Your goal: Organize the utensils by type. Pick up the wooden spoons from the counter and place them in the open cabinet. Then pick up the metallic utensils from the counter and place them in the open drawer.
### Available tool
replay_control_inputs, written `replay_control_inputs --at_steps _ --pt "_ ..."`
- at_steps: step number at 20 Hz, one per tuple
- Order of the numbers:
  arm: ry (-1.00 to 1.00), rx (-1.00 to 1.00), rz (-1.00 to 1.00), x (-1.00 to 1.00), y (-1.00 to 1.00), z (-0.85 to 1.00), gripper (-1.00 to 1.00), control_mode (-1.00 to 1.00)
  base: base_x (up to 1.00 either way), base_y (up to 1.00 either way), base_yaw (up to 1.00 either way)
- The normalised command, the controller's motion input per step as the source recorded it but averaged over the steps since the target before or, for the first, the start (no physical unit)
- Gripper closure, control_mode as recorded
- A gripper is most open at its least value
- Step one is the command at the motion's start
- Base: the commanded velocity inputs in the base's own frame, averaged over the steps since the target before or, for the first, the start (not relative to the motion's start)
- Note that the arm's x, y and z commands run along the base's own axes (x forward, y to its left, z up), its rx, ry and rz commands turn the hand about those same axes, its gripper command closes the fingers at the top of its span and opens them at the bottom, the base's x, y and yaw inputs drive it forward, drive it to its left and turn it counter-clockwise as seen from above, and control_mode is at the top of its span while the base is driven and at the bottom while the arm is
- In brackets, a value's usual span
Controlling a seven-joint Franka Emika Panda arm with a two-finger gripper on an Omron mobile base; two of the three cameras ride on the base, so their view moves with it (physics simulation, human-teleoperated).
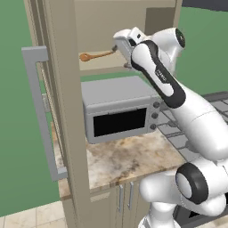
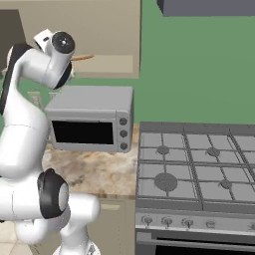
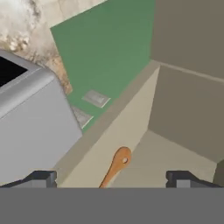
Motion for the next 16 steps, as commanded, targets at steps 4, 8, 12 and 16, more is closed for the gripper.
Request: replay_control_inputs --at_steps 4,8,12,16 --pt "0.27 0.35 -0.46 -0.79 -0.39 0.03 -1.00 -1.00 0.00 0.00 0.00" --pt "0.31 0.40 -0.46 -0.82 -0.36 0.00 -1.00 -1.00 0.00 0.00 0.00" --pt "0.43 0.52 -0.48 -0.75 -0.40 0.00 -1.00 -1.00 0.00 0.00 0.00" --pt "0.45 0.53 -0.49 -0.65 -0.37 -0.04 -1.00 -1.00 0.00 0.00 0.00"
